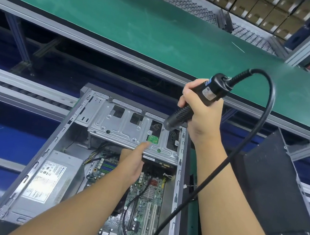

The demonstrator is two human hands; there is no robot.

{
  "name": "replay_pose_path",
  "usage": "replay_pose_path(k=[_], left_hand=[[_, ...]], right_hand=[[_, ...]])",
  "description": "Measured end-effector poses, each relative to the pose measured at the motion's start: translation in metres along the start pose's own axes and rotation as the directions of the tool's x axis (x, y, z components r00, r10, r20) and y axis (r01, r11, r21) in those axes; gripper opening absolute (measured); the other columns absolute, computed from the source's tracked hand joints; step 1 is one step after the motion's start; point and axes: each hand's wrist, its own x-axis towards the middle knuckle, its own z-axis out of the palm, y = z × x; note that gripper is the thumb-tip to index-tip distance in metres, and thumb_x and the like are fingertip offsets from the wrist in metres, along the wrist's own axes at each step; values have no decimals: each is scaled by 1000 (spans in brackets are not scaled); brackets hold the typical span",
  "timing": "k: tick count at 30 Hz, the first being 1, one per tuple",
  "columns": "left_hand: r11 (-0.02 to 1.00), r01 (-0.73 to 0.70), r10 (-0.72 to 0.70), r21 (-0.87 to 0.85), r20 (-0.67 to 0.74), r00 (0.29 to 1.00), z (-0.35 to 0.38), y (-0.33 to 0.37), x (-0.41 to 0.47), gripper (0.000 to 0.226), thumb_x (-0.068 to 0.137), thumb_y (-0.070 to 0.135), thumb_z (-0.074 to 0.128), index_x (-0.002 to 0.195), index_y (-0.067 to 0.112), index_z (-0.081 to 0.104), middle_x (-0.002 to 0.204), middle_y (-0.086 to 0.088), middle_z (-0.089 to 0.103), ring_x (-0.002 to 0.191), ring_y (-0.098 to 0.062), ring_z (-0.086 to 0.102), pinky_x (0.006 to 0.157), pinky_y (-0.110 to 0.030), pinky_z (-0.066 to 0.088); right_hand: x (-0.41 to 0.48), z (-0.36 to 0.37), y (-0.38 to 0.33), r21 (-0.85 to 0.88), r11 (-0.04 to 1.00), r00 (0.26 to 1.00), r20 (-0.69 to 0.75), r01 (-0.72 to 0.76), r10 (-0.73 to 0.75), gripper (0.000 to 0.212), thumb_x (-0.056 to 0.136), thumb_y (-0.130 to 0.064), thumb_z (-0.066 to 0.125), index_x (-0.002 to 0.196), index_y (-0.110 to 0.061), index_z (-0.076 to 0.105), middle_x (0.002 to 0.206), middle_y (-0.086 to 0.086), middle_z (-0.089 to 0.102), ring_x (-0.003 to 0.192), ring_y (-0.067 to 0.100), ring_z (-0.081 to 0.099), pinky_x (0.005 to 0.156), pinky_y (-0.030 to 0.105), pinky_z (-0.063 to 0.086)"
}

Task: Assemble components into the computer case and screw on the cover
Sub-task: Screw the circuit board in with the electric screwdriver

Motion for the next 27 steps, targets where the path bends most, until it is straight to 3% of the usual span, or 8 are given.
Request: replay_pose_path(k=[3,7,9,11,13,16,22,27], left_hand=[[999,-40,41,35,-15,999,2,1,-1,51,82,22,79,109,11,36,91,4,45,79,-6,49,89,-19,35],[1000,-14,13,15,54,998,2,8,-10,69,90,17,72,143,0,32,117,6,46,63,-6,56,73,-18,48],[1000,-2,2,7,81,997,2,4,-16,87,90,24,72,153,5,16,143,-13,37,97,-20,60,86,-24,52],[1000,20,-21,16,111,994,4,-5,-23,95,89,30,73,157,13,9,158,-23,18,130,-31,44,109,-38,43],[1000,19,-20,8,112,994,8,-15,-30,100,89,23,73,157,16,0,149,-28,33,115,-29,53,111,-43,41],[999,-42,41,15,71,997,13,-19,-36,105,88,18,74,157,16,-5,113,-26,53,96,-26,61,108,-43,44],[993,-90,81,71,112,990,11,-20,-56,99,91,11,67,156,11,-8,149,-31,33,96,-23,60,111,-44,40],[983,-125,110,133,115,987,13,-18,-59,93,95,3,60,156,18,-8,154,-26,28,96,-21,61,116,-50,32]], right_hand=[[-14,-13,-1,51,999,996,-87,-5,9,19,78,-9,70,79,-28,68,73,-1,63,61,26,53,72,38,46],[-30,-30,-10,121,992,984,-178,15,7,16,79,-10,71,80,-25,69,75,1,64,59,26,54,74,40,45],[-39,-37,-15,134,991,981,-195,21,6,15,79,-9,71,81,-24,70,76,2,65,59,24,55,74,41,45],[-49,-43,-20,156,987,976,-216,23,12,15,78,-9,72,81,-24,70,78,2,65,59,23,55,74,40,47],[-60,-50,-25,188,982,972,-234,31,14,15,78,-9,73,83,-23,70,79,3,65,59,22,56,73,39,48],[-75,-60,-32,210,977,966,-257,46,9,16,78,-10,73,84,-24,70,80,2,64,60,23,55,75,41,46],[-102,-78,-52,218,972,971,-236,84,-31,17,80,-6,71,83,-23,70,77,2,64,60,24,53,72,40,46],[-127,-91,-63,222,972,969,-248,81,-24,19,80,4,66,84,-15,65,80,7,62,58,24,53,66,37,51]])
